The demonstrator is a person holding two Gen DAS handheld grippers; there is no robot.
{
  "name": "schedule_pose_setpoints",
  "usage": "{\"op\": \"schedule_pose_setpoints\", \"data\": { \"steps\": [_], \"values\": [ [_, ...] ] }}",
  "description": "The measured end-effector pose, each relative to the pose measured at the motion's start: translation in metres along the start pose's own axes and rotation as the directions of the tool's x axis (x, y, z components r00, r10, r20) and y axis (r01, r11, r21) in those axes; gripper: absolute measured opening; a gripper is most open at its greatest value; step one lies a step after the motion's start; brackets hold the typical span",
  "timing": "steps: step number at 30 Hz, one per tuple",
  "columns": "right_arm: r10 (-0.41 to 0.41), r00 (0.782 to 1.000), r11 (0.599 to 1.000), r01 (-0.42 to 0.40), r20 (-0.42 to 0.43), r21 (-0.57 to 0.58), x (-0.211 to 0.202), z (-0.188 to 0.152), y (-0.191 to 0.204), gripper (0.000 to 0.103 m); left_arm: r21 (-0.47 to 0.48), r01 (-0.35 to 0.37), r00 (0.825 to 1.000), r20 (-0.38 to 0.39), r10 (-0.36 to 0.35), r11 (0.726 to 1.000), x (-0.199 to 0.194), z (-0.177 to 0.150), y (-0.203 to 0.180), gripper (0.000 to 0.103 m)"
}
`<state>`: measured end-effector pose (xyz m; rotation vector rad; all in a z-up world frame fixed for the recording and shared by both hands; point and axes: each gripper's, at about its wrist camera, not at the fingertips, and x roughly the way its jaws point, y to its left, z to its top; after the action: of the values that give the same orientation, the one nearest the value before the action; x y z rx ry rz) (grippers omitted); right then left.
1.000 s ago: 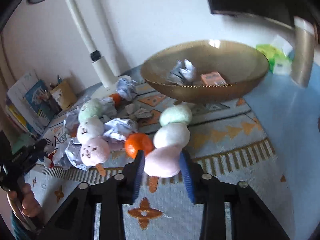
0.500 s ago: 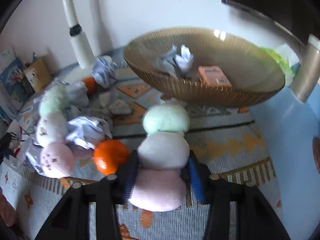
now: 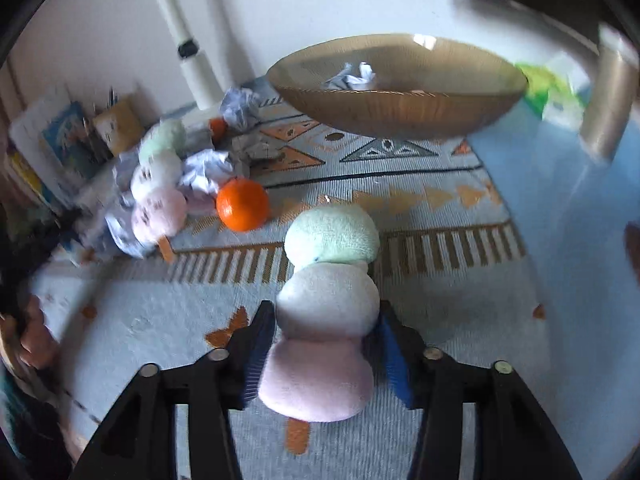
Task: Organize objects
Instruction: 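Carry the cat plush with the left tool into the bowl while the right tool drops the dango plush there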
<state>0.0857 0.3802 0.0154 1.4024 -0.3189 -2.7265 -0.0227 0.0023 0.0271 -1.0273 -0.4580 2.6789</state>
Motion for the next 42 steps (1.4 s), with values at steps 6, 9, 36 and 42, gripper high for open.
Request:
{"op": "schedule_pose_setpoints", "data": {
  "steps": [6,9,36,42],
  "values": [
    [-0.007,1.0,0.996,0.007,0.003,0.089,-0.006,-0.008,-0.005,0.081,0.014,-0.002,1.0,-0.017,0.002,1.0,0.004,0.0,-0.002,0.043],
    [-0.133,0.991,0.991,0.132,0.025,0.031,-0.004,-0.018,0.017,0.081,0.011,-0.008,1.0,-0.018,0.008,1.0,0.004,0.0,-0.001,0.043],
    [-0.092,0.873,0.99,0.027,0.478,0.141,-0.098,0.183,-0.075,0.048,0.305,0.299,0.951,-0.023,-0.307,0.904,0.053,0.085,-0.284,0.043],
    [-0.103,0.897,0.989,0.047,0.43,0.14,-0.05,0.214,-0.097,0.048,0.254,0.278,0.96,-0.042,-0.276,0.926,0.115,0.079,-0.296,0.043]
  ]
}}
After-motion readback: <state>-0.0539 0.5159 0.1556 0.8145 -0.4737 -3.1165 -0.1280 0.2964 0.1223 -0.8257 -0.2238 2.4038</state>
